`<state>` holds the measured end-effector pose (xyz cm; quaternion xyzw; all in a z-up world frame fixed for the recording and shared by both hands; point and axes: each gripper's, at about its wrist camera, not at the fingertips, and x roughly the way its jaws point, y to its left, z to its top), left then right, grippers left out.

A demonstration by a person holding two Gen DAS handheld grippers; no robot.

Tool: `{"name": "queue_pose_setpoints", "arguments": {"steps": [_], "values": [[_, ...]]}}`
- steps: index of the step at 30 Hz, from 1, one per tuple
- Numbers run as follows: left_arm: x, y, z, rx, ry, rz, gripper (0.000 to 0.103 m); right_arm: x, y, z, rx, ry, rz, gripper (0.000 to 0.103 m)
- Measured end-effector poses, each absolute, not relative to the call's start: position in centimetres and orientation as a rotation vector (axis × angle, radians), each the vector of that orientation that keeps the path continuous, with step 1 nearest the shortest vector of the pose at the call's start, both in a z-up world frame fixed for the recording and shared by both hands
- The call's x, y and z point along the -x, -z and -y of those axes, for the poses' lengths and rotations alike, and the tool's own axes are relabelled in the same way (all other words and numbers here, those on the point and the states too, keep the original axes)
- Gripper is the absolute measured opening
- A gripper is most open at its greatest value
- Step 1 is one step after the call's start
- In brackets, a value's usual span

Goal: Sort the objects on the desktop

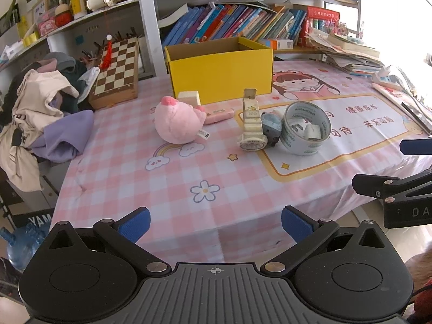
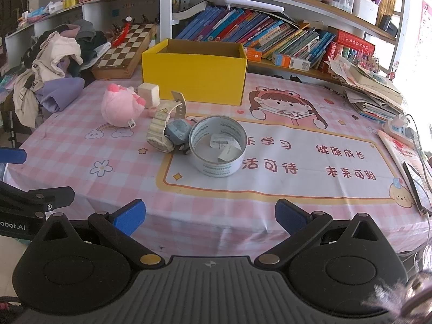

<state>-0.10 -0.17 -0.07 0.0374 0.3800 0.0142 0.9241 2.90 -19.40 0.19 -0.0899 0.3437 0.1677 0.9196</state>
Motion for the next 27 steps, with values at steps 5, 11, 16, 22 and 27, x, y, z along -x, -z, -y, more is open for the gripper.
{"name": "queue_pose_setpoints", "arguments": {"steps": [5,11,16,22,27], "values": [[-0.1,0.1,0.1,-0.076,-0.026,-0.780,0.103,-3.0,-0.2,19.3,0.187,-0.341,-0.706,0.103],[-0.3,0.2,-0.1,-0.071,-0.022,-0.782,0.103,-3.2,-0.1,19.1,0.188,-0.338,-0.708,0.103],[-0.4,0.2,-0.3,-0.070,-0.014,-0.781,0.103,-3.4,-0.4,18.9,0.187,-0.339,-0.698,0.103],[-0.7,0.2,-0.6,-0.066,-0.006,-0.785,0.103,-3.6,-0.6,18.7,0.185,-0.339,-0.687,0.103],[-0.8,-0.4,-1.0,-0.059,0.004,-0.749,0.103,-3.8,-0.9,18.5,0.185,-0.341,-0.673,0.103]]}}
